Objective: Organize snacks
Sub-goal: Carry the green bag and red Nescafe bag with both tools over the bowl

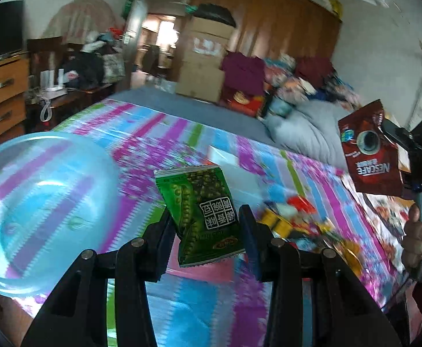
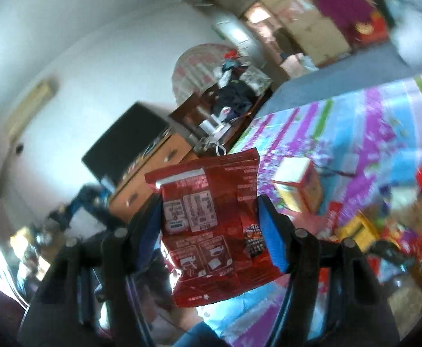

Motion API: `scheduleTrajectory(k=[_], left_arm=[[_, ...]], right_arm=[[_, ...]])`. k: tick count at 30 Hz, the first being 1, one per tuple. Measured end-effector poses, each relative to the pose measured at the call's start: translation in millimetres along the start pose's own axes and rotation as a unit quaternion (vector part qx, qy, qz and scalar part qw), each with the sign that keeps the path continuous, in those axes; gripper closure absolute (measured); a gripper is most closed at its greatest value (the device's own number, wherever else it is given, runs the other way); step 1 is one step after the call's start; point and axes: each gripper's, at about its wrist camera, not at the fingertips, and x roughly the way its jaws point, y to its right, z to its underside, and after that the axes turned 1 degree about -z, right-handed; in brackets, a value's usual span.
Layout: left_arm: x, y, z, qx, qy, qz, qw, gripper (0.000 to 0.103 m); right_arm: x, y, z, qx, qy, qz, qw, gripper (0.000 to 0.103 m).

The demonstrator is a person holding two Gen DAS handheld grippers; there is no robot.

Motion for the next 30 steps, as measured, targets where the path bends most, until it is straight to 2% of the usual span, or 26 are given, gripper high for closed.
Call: scheduleTrajectory(k=[9, 14, 21, 30], left_arm=[[-36.6, -101.0, -35.2, -0.064, 0.049, -0.083, 0.9933, 0.059], [-38.6, -144.7, -42.5, -0.095, 0.042, -0.122, 0.9871, 0.059], [-25.9, -185.4, -35.3, -0.113, 0.021, -0.176, 0.9776, 0.059], [-12.5, -205.2, -21.1, -0.128, 0.001, -0.199, 0.9717, 0.059]], right_arm=[[131.0, -86.4, -14.0, -0.07, -0.072, -0.048, 0.994, 0.038], [199.8, -115.3, -2.1, -0.089, -0.115, -0.047, 0.988, 0.037], [266.3, -126.8, 24.7, -0.1, -0.165, -0.028, 0.981, 0.037], [308.5, -116.0, 45.8, -0.091, -0.198, 0.002, 0.976, 0.037]])
